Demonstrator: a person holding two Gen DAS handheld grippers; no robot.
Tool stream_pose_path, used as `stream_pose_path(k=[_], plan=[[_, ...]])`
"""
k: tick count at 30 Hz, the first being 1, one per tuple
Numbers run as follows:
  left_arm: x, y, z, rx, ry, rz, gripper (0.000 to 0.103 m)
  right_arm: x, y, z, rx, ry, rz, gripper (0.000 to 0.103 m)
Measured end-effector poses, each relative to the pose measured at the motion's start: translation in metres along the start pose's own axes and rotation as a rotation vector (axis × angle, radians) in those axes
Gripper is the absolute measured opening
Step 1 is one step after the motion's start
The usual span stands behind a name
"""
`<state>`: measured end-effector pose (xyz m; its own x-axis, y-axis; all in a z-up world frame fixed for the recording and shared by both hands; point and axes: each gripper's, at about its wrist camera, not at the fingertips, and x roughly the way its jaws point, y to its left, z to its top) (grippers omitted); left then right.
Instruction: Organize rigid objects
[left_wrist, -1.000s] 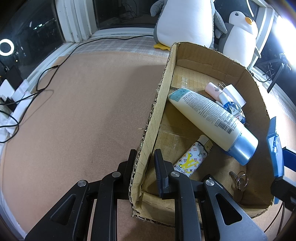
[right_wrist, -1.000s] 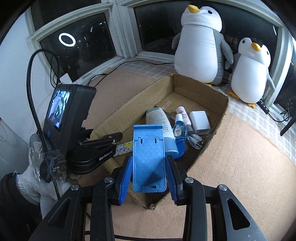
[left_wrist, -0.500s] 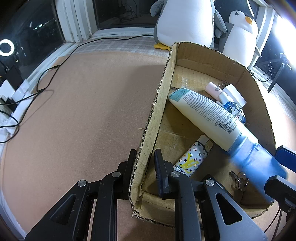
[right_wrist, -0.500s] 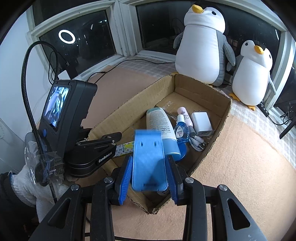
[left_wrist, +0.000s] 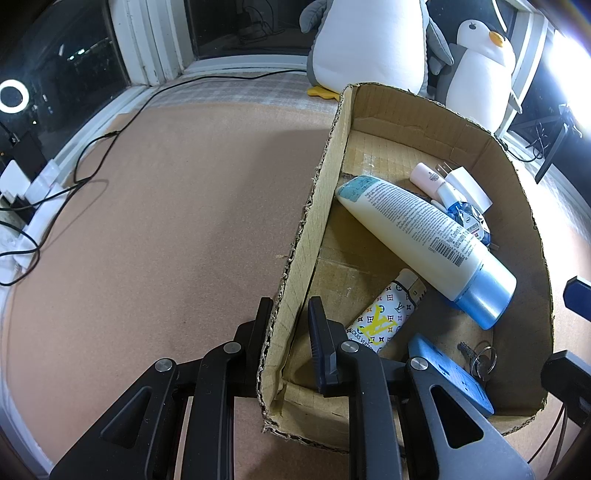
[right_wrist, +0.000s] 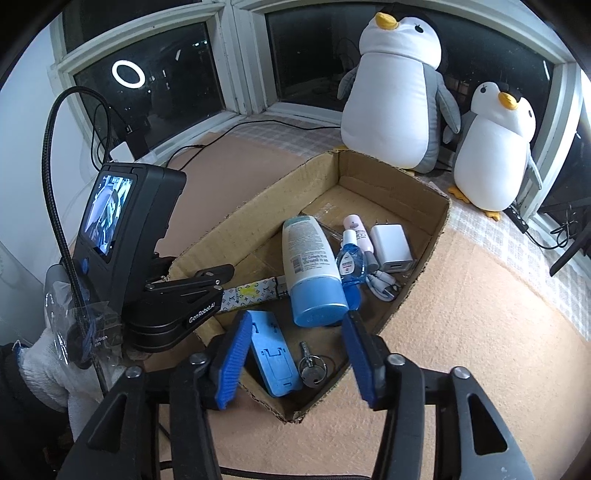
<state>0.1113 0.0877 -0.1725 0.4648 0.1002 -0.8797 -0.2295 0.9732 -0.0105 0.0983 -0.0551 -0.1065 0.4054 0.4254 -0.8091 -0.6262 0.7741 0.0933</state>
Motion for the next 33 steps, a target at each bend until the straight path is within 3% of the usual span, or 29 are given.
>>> stream_pose_path(k=[8,18,26,28,30,33], plan=[[0.000,0.000,0.000,0.001,0.000,0.001,0.017,-0.003,-0.006,-0.002,0.008,0.000,-0.024,0.058],[-0.006,0.001,0.000,0.016,-0.005,0.010,0.018,-0.010,-0.019,-0.009,0.047,-0.002,-0.053,0.060],[-0.032,-0.002,0.008,0.040,-0.081,0.040,0.018,-0.028,-0.034,-0.014,0.116,-0.032,-0.072,0.065],[-0.043,-0.004,0.010,0.048,-0.099,0.039,0.023,-0.034,-0.038,-0.015,0.132,-0.041,-0.077,0.065],[-0.055,-0.007,0.009,0.057,-0.122,0.031,0.044,-0.042,-0.043,-0.017,0.148,-0.055,-0.089,0.065],[-0.076,-0.015,0.006,0.082,-0.159,0.024,0.049,-0.055,-0.050,-0.021,0.172,-0.075,-0.108,0.066]])
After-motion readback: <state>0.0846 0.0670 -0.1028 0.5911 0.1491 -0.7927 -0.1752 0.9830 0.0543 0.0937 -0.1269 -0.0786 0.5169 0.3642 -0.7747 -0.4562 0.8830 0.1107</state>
